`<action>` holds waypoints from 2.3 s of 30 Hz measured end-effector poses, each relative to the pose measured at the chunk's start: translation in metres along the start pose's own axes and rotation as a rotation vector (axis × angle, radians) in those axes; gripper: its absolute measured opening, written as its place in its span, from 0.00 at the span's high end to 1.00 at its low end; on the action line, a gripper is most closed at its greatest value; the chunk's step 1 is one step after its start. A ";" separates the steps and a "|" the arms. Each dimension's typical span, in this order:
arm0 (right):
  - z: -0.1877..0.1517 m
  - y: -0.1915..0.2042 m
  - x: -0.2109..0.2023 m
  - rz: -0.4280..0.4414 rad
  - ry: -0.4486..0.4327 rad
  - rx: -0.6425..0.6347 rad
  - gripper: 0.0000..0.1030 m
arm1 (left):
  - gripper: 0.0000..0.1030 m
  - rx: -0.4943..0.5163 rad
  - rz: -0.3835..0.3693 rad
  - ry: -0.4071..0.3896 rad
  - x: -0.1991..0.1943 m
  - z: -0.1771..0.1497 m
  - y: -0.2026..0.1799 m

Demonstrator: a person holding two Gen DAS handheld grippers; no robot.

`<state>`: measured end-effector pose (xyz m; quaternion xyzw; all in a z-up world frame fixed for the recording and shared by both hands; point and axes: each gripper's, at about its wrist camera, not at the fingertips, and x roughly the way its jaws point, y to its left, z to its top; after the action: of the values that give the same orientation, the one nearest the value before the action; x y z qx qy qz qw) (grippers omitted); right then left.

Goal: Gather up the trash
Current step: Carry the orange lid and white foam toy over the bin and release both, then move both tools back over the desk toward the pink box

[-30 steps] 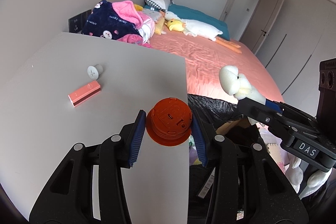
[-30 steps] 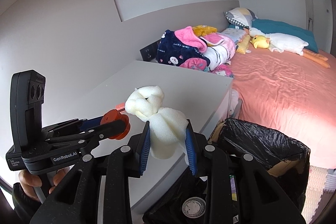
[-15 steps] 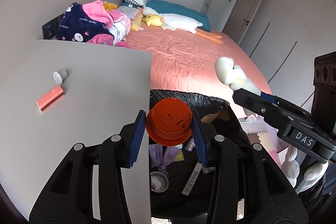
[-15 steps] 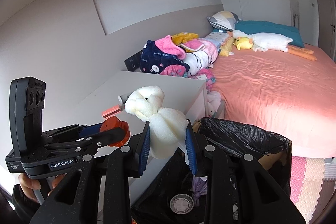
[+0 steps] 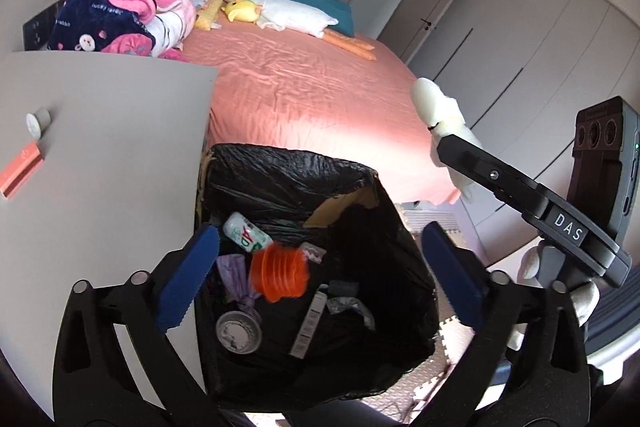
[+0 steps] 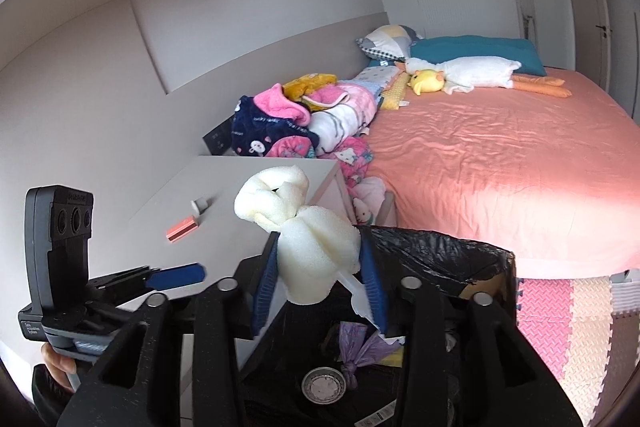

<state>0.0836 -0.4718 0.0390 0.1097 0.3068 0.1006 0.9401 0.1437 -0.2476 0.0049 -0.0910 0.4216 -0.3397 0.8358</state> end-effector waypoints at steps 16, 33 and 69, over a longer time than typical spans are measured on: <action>0.002 -0.007 -0.001 -0.020 -0.016 0.015 0.26 | 0.06 0.043 -0.010 -0.021 -0.007 0.000 -0.004; 0.000 0.033 0.034 0.038 0.039 -0.024 0.26 | 0.06 0.026 0.062 -0.052 -0.025 -0.004 0.033; 0.005 0.136 0.142 0.133 0.145 -0.093 0.26 | 0.29 0.023 0.416 -0.081 -0.057 0.006 0.162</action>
<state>0.1823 -0.3058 0.0002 0.0784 0.3612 0.1849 0.9106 0.2046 -0.0894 -0.0253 -0.0062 0.3936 -0.1608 0.9051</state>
